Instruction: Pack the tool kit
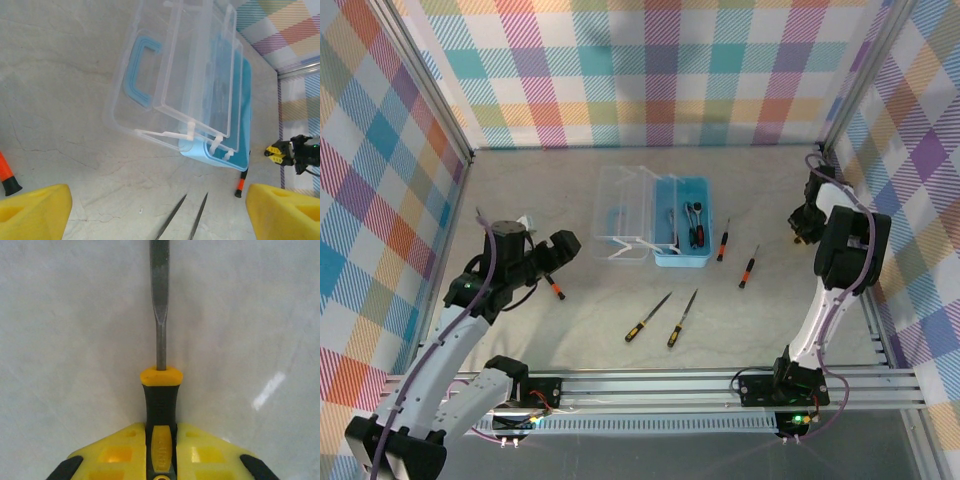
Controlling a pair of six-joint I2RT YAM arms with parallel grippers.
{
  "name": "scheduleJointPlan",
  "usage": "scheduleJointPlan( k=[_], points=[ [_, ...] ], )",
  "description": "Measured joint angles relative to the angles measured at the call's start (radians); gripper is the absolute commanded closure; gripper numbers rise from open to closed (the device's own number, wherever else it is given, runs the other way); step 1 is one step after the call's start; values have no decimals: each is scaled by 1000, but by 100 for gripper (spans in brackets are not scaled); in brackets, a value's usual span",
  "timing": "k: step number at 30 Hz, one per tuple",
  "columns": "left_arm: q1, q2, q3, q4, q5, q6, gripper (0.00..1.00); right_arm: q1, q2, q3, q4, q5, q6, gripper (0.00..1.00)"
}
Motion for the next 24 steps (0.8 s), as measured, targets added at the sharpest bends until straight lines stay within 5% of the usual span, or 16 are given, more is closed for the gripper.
scheduleJointPlan(
  k=[9, 17, 24],
  points=[
    [0, -75, 5, -79, 1, -1, 12, 123, -280, -307, 29, -62, -60, 88],
    [0, -162, 5, -165, 0, -10, 12, 192, -504, -397, 33, -111, -125, 89],
    [0, -185, -35, -183, 0, -53, 11, 447, -650, -401, 10, -119, -156, 90]
  ],
)
